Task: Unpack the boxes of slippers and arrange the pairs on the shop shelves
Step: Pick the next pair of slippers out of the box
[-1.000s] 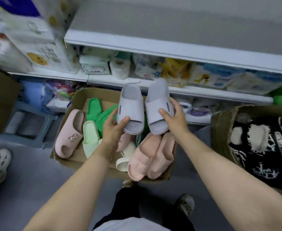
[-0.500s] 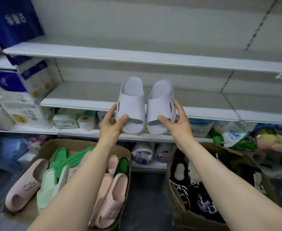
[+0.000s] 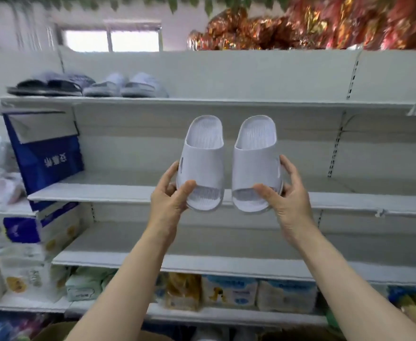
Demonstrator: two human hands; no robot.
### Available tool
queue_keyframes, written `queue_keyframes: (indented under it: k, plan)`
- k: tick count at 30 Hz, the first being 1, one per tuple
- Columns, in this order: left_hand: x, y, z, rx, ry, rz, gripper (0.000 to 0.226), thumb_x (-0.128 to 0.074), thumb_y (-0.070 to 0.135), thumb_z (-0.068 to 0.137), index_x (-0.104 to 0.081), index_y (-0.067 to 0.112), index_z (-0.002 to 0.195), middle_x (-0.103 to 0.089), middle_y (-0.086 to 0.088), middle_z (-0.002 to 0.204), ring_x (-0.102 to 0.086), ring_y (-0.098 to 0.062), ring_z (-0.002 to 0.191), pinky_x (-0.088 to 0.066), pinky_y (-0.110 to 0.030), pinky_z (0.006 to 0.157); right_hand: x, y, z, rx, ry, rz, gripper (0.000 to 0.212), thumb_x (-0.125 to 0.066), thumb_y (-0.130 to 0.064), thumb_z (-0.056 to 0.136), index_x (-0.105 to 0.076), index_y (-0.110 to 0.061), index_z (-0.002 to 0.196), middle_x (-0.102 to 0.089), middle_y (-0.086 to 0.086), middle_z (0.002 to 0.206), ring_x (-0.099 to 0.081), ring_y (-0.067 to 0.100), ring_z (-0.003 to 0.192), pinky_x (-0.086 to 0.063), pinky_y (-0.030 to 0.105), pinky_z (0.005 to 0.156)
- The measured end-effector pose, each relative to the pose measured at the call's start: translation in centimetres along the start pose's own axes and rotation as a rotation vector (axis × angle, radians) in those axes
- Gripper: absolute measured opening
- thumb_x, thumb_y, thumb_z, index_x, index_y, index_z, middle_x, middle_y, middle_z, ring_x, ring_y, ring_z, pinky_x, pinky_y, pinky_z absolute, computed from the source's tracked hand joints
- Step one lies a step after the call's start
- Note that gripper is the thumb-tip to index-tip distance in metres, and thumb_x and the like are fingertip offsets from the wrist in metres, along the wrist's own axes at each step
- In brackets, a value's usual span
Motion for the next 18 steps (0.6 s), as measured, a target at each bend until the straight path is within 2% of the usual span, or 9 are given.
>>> queue_keyframes:
  k: [3, 5, 7, 10, 11, 14, 16, 18]
  plan:
    - [-0.8, 2.3, 3.6, -0.052, 0.006, -0.026, 0.066, -0.086, 0.025, 0.072, -0.059, 0.034, 0.131, -0.065, -0.007, 0.083, -0.063, -0.018, 0.077, -0.052, -0.039, 0.072, -1.0, -2.7, 2.8, 0.059, -0.02, 0.033, 0.093, -0.091, -0.036, 0.067, -0.04, -0.041, 0.145, -0.071, 0.006, 0.123, -0.069, 0.023, 0.111, -0.059, 0.038, 0.09]
    - [-1.4, 4.0, 5.5, -0.094, -0.041, -0.015, 0.063, -0.085, 0.032, 0.068, -0.06, 0.038, 0.126, -0.072, -0.004, 0.088, -0.066, -0.018, 0.08, -0.052, -0.043, 0.075, -1.9, -4.2, 4.4, 0.091, -0.039, 0.051, 0.088, -0.084, -0.028, 0.068, -0.041, -0.04, 0.144, -0.071, 0.006, 0.121, -0.07, 0.021, 0.107, -0.06, 0.033, 0.084]
    - [-2.0, 5.7, 6.6, -0.127, -0.136, 0.0, 0.075, -0.082, 0.04, 0.063, -0.055, 0.036, 0.133, -0.076, -0.005, 0.103, -0.069, -0.022, 0.092, -0.055, -0.047, 0.084, -2.8, -5.2, 6.0, 0.119, -0.038, 0.07, 0.091, -0.086, -0.033, 0.064, -0.044, -0.041, 0.144, -0.071, 0.008, 0.12, -0.071, 0.022, 0.105, -0.06, 0.028, 0.078]
    - [-1.3, 7.3, 7.6, -0.135, -0.225, 0.01, 0.085, -0.081, 0.041, 0.062, -0.051, 0.029, 0.141, -0.072, -0.014, 0.113, -0.067, -0.026, 0.101, -0.053, -0.047, 0.094, -4.0, -5.8, 8.0, 0.16, -0.014, 0.116, 0.105, -0.097, -0.057, 0.042, -0.051, -0.046, 0.137, -0.071, 0.005, 0.122, -0.071, 0.022, 0.105, -0.06, 0.028, 0.077]
    - [-0.8, 7.6, 7.7, -0.126, -0.236, 0.021, 0.085, -0.081, 0.041, 0.061, -0.052, 0.029, 0.14, -0.072, -0.014, 0.114, -0.068, -0.026, 0.1, -0.054, -0.045, 0.092, -4.3, -5.7, 8.5, 0.163, -0.015, 0.133, 0.104, -0.097, -0.056, 0.041, -0.053, -0.046, 0.134, -0.07, 0.004, 0.124, -0.071, 0.022, 0.107, -0.06, 0.028, 0.078]
    - [0.9, 8.1, 8.0, -0.109, -0.25, 0.071, 0.08, -0.081, 0.042, 0.059, -0.057, 0.032, 0.135, -0.074, -0.008, 0.112, -0.07, -0.027, 0.099, -0.058, -0.041, 0.083, -5.5, -5.5, 9.6, 0.169, -0.033, 0.171, 0.091, -0.095, -0.042, 0.053, -0.053, -0.043, 0.134, -0.067, 0.006, 0.13, -0.068, 0.025, 0.112, -0.06, 0.03, 0.08]
    - [1.4, 8.3, 7.8, -0.121, -0.254, 0.08, 0.077, -0.082, 0.042, 0.06, -0.059, 0.034, 0.133, -0.074, -0.009, 0.111, -0.069, -0.026, 0.098, -0.058, -0.04, 0.082, -6.0, -5.2, 10.2, 0.177, -0.039, 0.17, 0.098, -0.098, -0.05, 0.047, -0.055, -0.043, 0.134, -0.068, 0.006, 0.129, -0.069, 0.024, 0.112, -0.06, 0.033, 0.083]
    - [1.6, 9.0, 7.6, -0.158, -0.258, 0.044, 0.075, -0.082, 0.038, 0.062, -0.059, 0.035, 0.134, -0.074, -0.011, 0.109, -0.069, -0.022, 0.095, -0.057, -0.034, 0.079, -6.4, -5.3, 10.4, 0.185, -0.028, 0.174, 0.105, -0.098, -0.056, 0.04, -0.055, -0.043, 0.135, -0.07, 0.005, 0.124, -0.071, 0.02, 0.105, -0.06, 0.028, 0.076]
Point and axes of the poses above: each hand's wrist, its own z-axis towards the middle knuckle, its own x-axis out of the back of the hand, y = z × x, the point moved 8 cm from there along z, towards the middle knuckle
